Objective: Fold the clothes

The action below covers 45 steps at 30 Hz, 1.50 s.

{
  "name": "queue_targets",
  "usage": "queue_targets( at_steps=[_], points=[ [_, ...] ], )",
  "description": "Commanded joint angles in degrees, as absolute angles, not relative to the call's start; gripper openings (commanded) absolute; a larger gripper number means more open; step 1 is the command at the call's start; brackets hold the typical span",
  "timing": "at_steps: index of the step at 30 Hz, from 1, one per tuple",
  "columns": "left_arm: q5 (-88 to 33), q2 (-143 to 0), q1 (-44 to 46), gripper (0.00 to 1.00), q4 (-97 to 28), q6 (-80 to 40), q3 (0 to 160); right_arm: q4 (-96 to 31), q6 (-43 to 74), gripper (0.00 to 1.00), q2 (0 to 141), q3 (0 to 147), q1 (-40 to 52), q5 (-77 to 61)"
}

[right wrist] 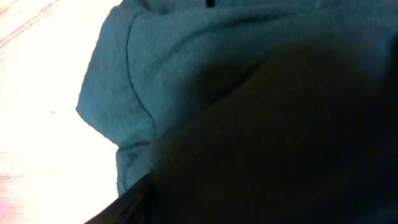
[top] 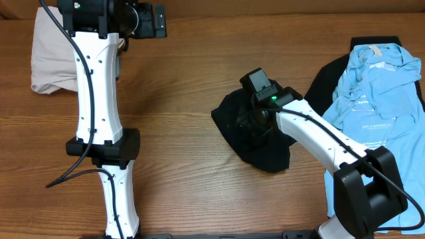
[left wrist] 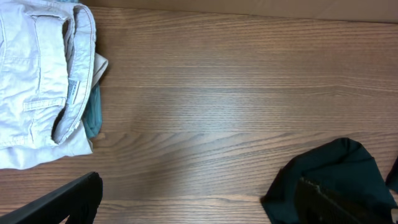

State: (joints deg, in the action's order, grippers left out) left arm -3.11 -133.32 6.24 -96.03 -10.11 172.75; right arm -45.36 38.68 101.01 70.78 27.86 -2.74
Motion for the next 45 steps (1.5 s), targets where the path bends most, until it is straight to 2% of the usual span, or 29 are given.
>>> queue_targets(
  at_steps=[1,4,6,10,17,18,19,22,23,25,34,45],
  points=[
    [-2.33,-133.51,6.00,1.00,-95.98,-8.95,172.48,-44.91,37.87,0.31,100.38,71.75,28.12,-2.02],
    [-2.33,-133.51,6.00,1.00,-95.98,-8.95,172.48,-46.61,36.38,0.13,98.80,75.22,27.51,-2.22],
    [-2.31,-133.51,6.00,1.00,-95.98,-8.95,172.48,-48.07,35.99,0.07,97.71,78.43,26.59,-2.17],
    [-2.33,-133.51,6.00,1.00,-95.96,-8.95,172.48,-48.86,36.01,0.06,97.41,83.68,22.50,-1.96],
    [-2.33,-133.51,6.00,1.00,-95.96,-8.95,172.48,-43.09,32.27,0.04,101.67,83.64,10.22,-3.09],
    [-2.33,-133.51,6.00,1.00,-95.96,-8.95,172.48,-42.02,31.11,0.05,102.80,83.64,8.93,-3.51],
    [-2.33,-133.51,6.00,1.00,-95.96,-8.95,172.48,-40.53,29.56,0.11,104.42,83.64,7.53,-4.16],
    [-2.33,-133.51,6.00,1.00,-95.98,-8.93,172.48,-37.58,26.28,0.50,108.07,83.66,5.04,-5.32],
    [-2.33,-133.51,6.00,1.00,-96.01,-8.93,172.48,-37.52,26.02,0.57,108.79,83.66,4.51,-5.34],
    [-2.31,-133.51,6.00,1.00,-96.03,-8.95,172.48,-38.09,25.26,0.63,109.12,83.66,3.90,-6.04],
    [-2.31,-133.51,6.00,1.00,-95.74,-8.95,172.48,-49.23,23.33,0.64,102.83,89.36,4.60,-6.20],
    [-2.33,-133.51,6.00,1.00,-95.55,-8.95,172.46,-52.38,19.49,0.60,103.57,86.35,7.46,-6.09]
  ],
)
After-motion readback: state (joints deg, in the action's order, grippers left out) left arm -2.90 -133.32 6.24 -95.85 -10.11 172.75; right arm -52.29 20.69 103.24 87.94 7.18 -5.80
